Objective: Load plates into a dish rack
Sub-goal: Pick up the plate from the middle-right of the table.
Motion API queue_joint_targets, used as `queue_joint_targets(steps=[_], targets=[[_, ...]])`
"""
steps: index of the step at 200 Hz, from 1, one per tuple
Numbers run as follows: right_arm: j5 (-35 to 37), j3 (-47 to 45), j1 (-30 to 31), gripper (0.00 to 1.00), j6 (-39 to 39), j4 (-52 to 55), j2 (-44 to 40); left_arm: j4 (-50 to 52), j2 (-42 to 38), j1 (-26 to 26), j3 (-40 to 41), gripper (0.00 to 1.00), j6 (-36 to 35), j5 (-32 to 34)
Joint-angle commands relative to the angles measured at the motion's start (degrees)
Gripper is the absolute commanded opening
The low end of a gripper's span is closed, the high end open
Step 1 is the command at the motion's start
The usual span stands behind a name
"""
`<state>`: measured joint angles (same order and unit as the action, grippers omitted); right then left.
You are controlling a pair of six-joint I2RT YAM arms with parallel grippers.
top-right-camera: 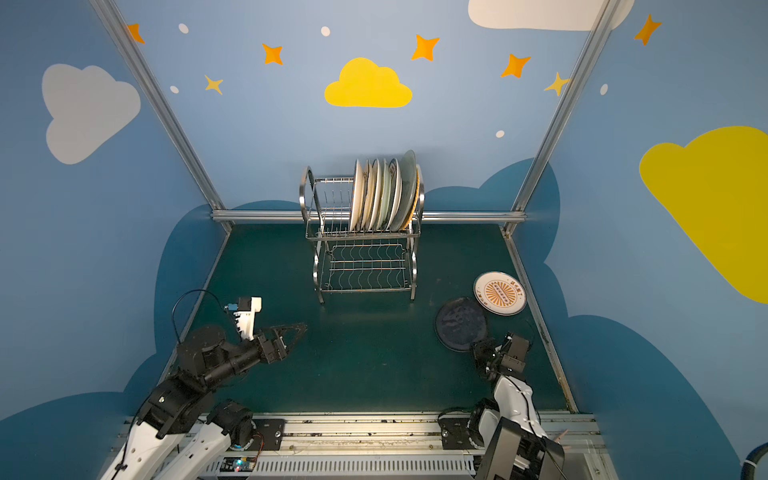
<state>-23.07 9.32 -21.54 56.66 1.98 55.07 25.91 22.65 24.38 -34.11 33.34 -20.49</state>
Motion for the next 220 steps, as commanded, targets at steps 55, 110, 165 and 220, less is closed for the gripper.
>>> queue_joint_targets(steps=[55,110,165,220], targets=[[-3.73,2.23,0.62,0.0,-1.35,-4.26,19.01,-1.0,-0.95,-0.3,0.36,1.0,-0.19,0.18],[-2.33,3.65,1.32,0.0,-4.55,1.47,11.95,-1.59,-0.41,-0.39,0.61,1.0,0.36,0.55],[-5.18,2.58,1.88,0.0,-7.7,4.42,-0.7,-9.47,0.73,-0.29,4.71,1.0,4.3,-1.87],[-10.69,0.79,2.34,0.0,-7.73,-1.75,-3.76,-16.39,-0.73,2.86,8.85,1.0,5.28,1.53]])
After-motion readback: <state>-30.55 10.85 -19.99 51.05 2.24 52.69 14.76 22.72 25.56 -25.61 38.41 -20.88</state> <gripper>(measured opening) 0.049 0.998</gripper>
